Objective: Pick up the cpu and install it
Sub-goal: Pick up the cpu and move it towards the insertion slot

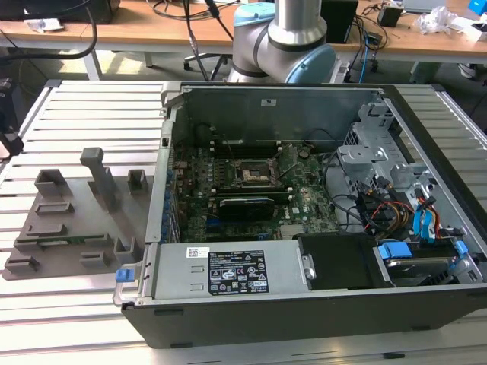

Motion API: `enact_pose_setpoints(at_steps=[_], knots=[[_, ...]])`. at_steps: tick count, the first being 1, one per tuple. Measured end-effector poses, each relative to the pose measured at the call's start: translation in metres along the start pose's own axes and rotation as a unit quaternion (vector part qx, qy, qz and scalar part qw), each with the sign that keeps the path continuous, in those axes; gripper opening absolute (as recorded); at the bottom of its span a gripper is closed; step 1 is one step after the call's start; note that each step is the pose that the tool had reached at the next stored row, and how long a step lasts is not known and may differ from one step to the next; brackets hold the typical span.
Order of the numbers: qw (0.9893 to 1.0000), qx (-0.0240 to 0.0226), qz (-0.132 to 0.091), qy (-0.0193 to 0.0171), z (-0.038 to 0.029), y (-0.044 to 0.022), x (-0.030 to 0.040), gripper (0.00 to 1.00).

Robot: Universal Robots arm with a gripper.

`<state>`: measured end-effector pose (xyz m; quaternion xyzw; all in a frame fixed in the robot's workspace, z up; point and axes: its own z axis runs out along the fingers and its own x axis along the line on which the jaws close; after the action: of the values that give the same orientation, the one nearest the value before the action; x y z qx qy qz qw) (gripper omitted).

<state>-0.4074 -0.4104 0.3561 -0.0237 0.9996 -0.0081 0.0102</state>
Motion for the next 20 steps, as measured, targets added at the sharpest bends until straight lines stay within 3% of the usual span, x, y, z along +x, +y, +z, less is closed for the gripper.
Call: enact_pose_setpoints(at_steps=[7, 13, 20], knots=[[1.0, 0.0, 0.0, 0.0002, -0.0137, -0.0002, -0.0003, 0.55], [0.9999, -0.0097, -0.004, 0.0004, -0.0145, 0.0004, -0.0009, 0.55], [0.9999, -0.01, -0.01, 0.0005, -0.023, 0.0033, -0.0023, 0.55]])
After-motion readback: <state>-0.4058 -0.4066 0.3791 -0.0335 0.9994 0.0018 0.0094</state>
